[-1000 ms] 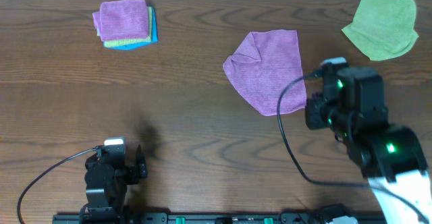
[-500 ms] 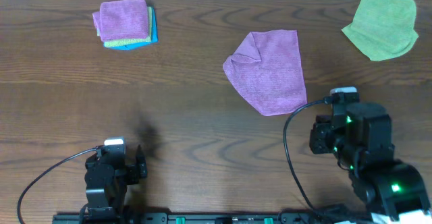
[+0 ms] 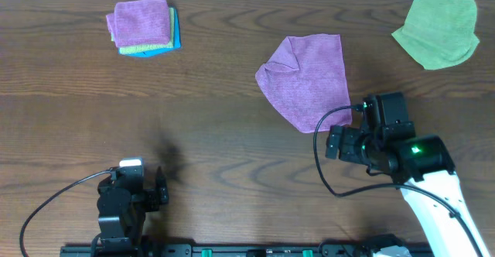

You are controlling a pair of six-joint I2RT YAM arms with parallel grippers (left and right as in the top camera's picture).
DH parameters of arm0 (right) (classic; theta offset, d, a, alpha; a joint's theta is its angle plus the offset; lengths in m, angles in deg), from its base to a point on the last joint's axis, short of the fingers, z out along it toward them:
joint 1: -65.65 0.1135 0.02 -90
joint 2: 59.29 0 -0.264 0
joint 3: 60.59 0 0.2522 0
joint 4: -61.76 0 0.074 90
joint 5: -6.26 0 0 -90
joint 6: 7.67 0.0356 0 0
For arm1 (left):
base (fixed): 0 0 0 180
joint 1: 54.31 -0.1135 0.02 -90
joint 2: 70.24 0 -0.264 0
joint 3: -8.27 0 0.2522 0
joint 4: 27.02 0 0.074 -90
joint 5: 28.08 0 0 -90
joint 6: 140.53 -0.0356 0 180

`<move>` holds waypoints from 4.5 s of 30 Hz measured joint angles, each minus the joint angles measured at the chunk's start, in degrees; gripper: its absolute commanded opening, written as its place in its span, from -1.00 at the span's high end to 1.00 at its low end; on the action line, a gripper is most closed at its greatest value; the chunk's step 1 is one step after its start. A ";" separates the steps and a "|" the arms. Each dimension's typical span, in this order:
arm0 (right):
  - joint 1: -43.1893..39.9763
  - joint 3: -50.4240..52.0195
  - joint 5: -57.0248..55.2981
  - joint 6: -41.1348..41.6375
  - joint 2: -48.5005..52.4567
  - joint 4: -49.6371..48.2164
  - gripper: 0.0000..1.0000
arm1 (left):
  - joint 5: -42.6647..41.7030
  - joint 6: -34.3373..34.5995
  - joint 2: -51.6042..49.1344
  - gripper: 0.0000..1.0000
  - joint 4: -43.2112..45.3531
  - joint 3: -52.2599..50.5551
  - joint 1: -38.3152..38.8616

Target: Fold the cloth

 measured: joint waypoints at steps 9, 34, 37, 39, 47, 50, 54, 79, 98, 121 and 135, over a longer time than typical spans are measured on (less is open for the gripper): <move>0.55 0.02 6.21 -0.70 4.98 -14.32 -0.89 | 0.00 0.00 0.00 -0.90 0.00 0.00 0.00; -2.49 -5.05 13.66 -10.29 25.49 -18.12 -0.82 | -19.85 6.01 0.00 -0.90 10.95 -0.13 -0.04; -4.15 -9.84 12.66 -12.20 25.46 -13.92 -0.84 | -33.09 7.82 0.00 -0.90 11.89 -0.13 -0.04; -5.11 -13.09 12.31 -13.60 25.44 -10.95 -0.84 | -42.10 8.59 0.00 -0.90 12.26 -0.13 -0.04; -5.92 -20.35 11.56 -16.52 24.92 -6.12 -0.79 | -58.53 9.14 0.00 -0.90 13.03 -0.13 -0.04; -5.92 -20.39 11.54 -16.79 24.81 -5.66 -0.82 | -62.58 9.33 0.00 -0.90 15.21 -0.22 -0.04; -5.92 -20.39 11.56 -16.79 24.81 -5.64 -0.85 | -69.18 11.45 0.00 -0.90 23.82 -0.46 -0.04; -6.01 -20.37 3.23 -14.03 23.43 -3.80 -0.96 | -57.02 32.94 -0.02 -0.91 26.80 -0.55 -0.04; -6.05 -13.90 -1.88 -5.44 -38.40 22.10 -0.98 | -43.10 33.05 -30.29 -0.92 34.40 6.99 21.46; -6.03 -3.52 5.03 -1.25 -41.97 15.19 -0.99 | -8.87 5.92 -101.57 -0.91 8.31 70.62 38.73; -6.03 -0.26 3.08 -1.11 -35.30 11.08 -0.99 | 13.05 -1.90 -115.08 -0.91 5.64 83.54 38.73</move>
